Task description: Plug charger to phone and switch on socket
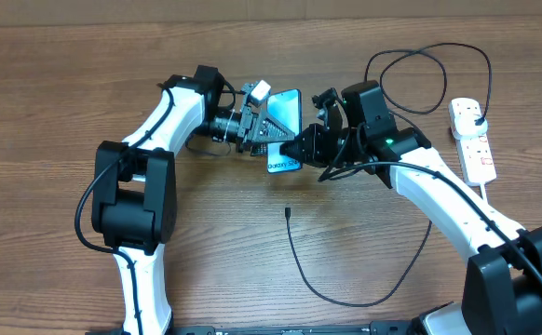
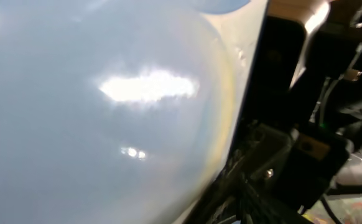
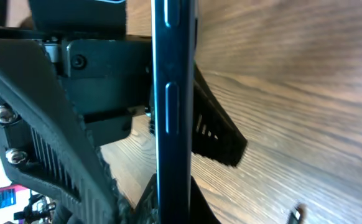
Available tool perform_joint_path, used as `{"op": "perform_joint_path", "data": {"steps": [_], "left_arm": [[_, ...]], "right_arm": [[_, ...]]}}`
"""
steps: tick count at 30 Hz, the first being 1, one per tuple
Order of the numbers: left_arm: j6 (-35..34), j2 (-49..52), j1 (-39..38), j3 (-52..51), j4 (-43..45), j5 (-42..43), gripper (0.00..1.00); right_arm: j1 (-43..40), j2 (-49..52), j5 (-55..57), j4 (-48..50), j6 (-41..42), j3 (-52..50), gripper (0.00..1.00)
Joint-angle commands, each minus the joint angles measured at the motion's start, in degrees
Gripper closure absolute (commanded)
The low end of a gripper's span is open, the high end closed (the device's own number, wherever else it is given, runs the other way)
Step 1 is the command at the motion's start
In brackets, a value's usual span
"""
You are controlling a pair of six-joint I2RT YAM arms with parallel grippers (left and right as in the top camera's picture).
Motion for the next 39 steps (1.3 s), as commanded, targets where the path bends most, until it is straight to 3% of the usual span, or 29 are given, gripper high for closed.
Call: {"op": "perform_joint_path", "data": {"steps": [1, 14, 29, 37, 39], "left_arm": [[0.4, -1.9, -1.0, 4.8, 0.0, 7.4, 0.41], [-4.2, -7.8, -0.3, 15.9, -0.3, 7.4, 0.46], [-6.3, -12.9, 2.3, 16.9, -0.3, 7.4, 0.59], [-7.8, -12.9, 2.4, 16.9, 1.4, 7.4, 0.91], [-8.9, -12.9, 2.4, 16.9, 2.5, 7.4, 0.96]], "right_arm": [[1.0, 0.5, -3.7, 2.1, -1.3, 0.4, 0.96], [0.9, 0.5, -7.2, 7.1, -1.1, 0.4, 0.96], [-5.7, 0.4, -15.5, 13.3, 5.0, 0.4, 0.96], [-5.8, 0.4, -16.8, 15.9, 6.7, 0.4, 0.96], [-5.8, 0.4, -16.8, 15.7, 6.7, 0.4, 0.90]]}}
